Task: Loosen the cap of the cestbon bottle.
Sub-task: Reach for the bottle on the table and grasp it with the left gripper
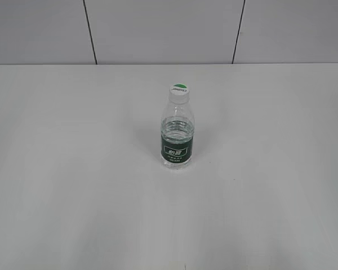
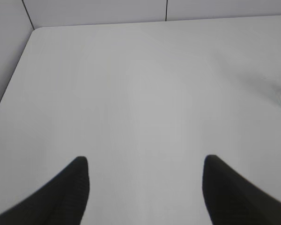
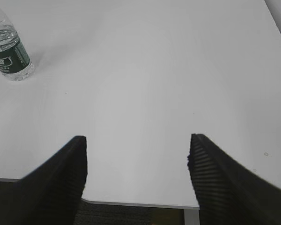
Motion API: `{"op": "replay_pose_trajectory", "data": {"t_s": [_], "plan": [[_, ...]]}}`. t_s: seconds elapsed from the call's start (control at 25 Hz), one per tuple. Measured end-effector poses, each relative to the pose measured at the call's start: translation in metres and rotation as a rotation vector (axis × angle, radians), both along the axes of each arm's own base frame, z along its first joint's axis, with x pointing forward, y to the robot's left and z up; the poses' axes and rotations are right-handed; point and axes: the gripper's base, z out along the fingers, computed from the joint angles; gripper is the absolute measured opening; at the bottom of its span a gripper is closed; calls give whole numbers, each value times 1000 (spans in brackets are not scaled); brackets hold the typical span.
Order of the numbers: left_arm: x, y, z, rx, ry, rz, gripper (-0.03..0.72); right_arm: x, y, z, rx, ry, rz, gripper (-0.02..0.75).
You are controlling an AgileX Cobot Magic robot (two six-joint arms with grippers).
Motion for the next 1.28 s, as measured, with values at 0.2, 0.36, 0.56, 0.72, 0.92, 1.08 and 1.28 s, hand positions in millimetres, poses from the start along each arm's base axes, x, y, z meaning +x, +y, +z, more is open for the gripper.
{"op": "replay_pose_trajectory", "data": {"t_s": [0.2,0.36,0.56,0.72,0.92,1.08,1.28], "plan": [[0,0,0,0,0,0,464,0,0,0,0,0,0,516],[0,0,0,0,0,0,464,0,0,0,0,0,0,516],[0,0,0,0,0,0,464,0,0,0,0,0,0,516],[0,0,0,0,0,0,464,0,0,0,0,0,0,516],[0,0,0,0,0,0,464,0,0,0,0,0,0,516],[0,0,0,0,0,0,464,0,0,0,0,0,0,516],[0,0,0,1,0,0,464,0,0,0,0,0,0,516]]}}
